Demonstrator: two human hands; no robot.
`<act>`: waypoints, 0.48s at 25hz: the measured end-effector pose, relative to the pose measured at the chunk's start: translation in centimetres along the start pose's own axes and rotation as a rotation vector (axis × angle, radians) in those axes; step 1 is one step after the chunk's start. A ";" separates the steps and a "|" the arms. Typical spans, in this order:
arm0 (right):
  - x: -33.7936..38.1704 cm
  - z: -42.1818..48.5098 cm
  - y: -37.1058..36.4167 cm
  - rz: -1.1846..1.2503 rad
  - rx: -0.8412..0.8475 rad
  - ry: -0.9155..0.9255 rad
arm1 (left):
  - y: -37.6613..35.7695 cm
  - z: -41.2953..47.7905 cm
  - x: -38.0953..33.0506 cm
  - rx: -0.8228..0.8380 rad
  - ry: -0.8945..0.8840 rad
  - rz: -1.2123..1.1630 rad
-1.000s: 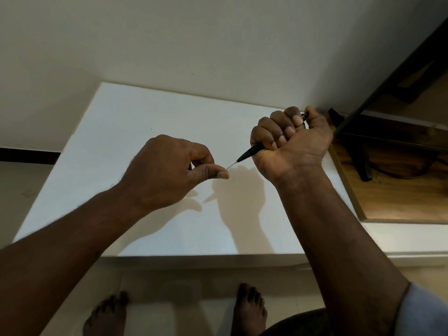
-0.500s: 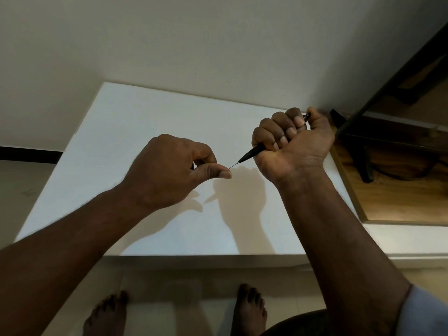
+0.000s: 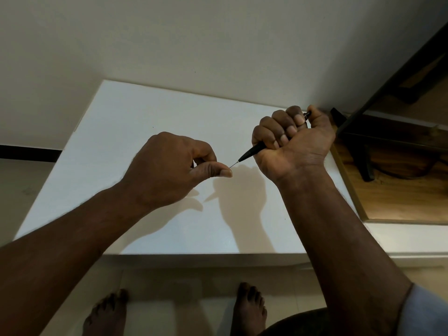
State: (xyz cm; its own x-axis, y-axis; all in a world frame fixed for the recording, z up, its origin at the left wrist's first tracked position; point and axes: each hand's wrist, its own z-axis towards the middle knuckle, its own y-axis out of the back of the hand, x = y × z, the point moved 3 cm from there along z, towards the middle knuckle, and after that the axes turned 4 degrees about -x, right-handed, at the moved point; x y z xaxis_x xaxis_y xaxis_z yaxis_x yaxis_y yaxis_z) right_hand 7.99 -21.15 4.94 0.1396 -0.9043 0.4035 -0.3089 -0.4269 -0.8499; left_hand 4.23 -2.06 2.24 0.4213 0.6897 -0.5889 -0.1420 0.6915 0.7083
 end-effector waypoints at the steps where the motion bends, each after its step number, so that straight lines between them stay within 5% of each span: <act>1: 0.0 0.0 0.0 0.001 0.001 -0.001 | 0.0 0.0 0.0 -0.005 0.000 0.001; 12: -0.3 -0.1 0.0 -0.007 0.009 -0.006 | -0.1 0.0 0.0 -0.007 0.014 -0.011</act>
State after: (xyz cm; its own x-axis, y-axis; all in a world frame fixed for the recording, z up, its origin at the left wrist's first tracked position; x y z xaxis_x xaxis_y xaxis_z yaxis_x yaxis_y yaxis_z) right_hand 7.88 -20.91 4.88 0.1473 -0.9014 0.4071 -0.2995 -0.4329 -0.8502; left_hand 4.27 -2.15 2.23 0.4102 0.6849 -0.6022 -0.1439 0.7006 0.6989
